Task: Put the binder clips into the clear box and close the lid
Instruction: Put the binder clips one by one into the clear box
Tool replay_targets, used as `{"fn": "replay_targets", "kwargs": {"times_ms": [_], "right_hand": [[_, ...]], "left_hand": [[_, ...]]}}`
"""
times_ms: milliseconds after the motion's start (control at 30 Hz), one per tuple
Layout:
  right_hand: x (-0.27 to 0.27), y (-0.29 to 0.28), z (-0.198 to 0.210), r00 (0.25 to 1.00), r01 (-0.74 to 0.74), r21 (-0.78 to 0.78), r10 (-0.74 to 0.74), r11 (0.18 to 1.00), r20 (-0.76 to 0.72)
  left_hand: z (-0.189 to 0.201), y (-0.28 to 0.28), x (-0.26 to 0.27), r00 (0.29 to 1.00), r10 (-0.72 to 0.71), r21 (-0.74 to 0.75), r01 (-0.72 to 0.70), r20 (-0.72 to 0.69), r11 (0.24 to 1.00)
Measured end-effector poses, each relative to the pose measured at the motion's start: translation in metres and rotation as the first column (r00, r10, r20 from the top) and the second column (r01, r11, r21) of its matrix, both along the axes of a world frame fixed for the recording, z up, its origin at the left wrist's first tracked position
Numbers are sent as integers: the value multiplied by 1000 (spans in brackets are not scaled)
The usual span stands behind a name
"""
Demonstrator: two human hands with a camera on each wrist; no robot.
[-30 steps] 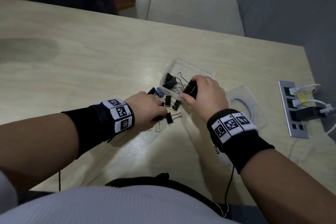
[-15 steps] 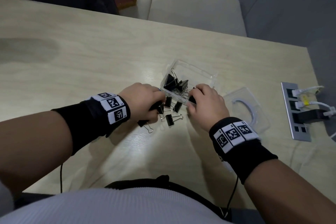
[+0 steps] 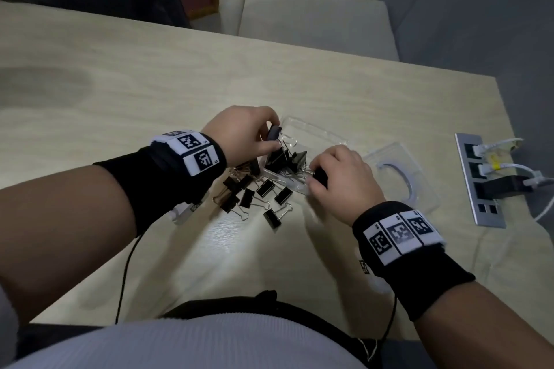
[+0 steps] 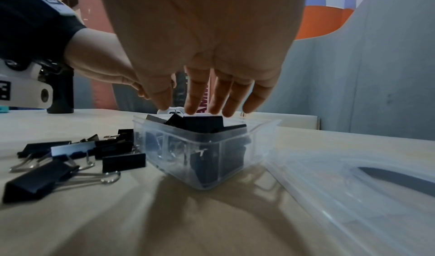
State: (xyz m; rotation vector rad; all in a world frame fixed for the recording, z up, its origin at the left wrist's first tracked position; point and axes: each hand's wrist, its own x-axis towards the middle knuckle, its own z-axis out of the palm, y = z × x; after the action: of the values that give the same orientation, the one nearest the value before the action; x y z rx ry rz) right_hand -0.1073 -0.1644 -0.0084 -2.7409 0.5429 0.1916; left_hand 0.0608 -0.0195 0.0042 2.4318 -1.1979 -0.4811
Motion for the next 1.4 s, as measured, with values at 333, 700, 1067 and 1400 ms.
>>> {"fn": "replay_targets", "kwargs": {"times_ms": [333,700,1067,1400], "right_hand": [[-10,61,-19,893,-426,81,433,901,-119],[-17,68,-40,954,-293,45,295,955,-49],[-3,48,-12,980,-178,275,145,945,135],[36,-8,13,893,225,301,-320,927,316]], "left_hand": [[1,-42,9,991,115,-20,-116,-67,993],[-28,37,-3,995,-96,466,99,-29,879],[-38,23,-5,994,-101,410,75,44,909],[-36,16,-6,993,-100,420,67,57,905]]}}
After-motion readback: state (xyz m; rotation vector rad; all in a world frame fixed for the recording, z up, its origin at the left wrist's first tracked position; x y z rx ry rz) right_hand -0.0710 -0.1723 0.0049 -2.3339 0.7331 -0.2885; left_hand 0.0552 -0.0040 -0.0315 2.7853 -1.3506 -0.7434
